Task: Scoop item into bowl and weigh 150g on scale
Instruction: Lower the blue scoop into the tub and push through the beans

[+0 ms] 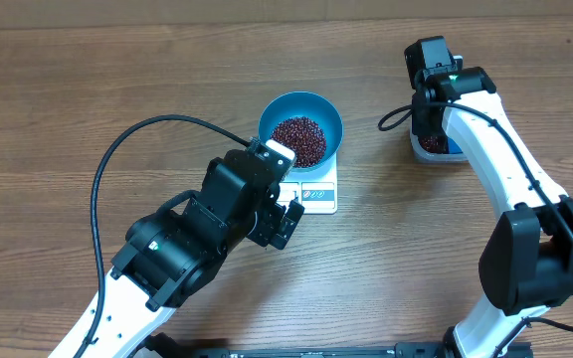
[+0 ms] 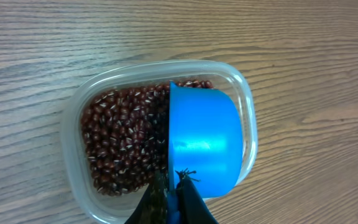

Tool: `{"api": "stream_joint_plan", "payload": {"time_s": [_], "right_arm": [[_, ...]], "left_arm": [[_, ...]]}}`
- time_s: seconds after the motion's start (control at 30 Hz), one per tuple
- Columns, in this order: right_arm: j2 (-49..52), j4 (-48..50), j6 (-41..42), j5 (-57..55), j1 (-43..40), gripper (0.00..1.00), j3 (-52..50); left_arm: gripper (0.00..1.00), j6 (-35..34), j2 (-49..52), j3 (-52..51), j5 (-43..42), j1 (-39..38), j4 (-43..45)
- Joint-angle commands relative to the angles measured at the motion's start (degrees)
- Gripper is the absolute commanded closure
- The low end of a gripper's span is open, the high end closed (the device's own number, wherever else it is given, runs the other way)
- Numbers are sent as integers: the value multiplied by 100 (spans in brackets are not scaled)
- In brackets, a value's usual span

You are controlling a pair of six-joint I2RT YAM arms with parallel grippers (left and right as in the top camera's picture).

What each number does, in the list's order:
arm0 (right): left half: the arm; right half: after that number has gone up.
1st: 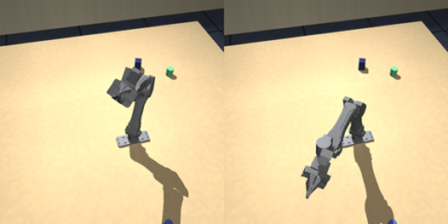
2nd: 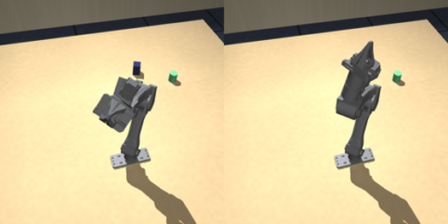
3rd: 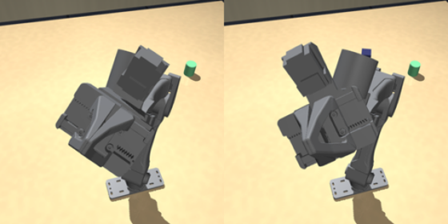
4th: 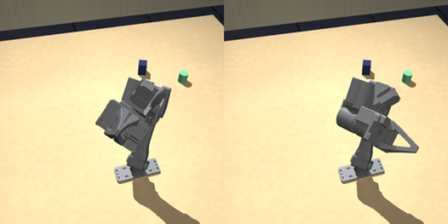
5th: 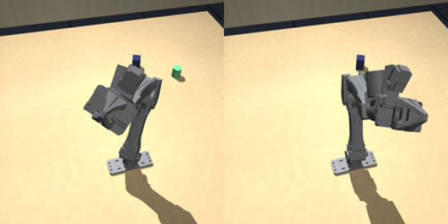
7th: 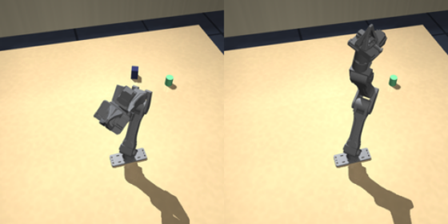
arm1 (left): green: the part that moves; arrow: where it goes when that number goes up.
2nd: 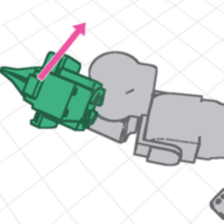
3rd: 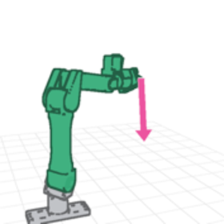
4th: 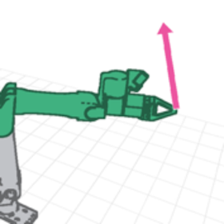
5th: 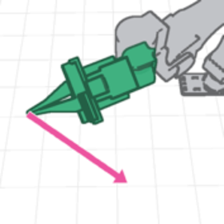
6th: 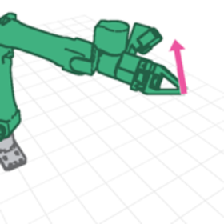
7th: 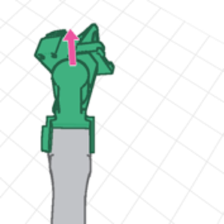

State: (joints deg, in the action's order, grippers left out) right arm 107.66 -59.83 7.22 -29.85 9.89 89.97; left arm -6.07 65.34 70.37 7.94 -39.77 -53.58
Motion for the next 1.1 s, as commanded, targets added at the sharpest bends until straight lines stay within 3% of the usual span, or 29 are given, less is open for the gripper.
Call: {"api": "stream_joint_plan", "payload": {"time_s": [0.0,1.07], "right_arm": [[-15,7,-28,179,0,96,-2],[-15,57,-181,514,0,96,-2]], "left_arm": [[0,-81,24,-63,-70,9,2],[0,-81,24,-63,-70,9,2]]}}
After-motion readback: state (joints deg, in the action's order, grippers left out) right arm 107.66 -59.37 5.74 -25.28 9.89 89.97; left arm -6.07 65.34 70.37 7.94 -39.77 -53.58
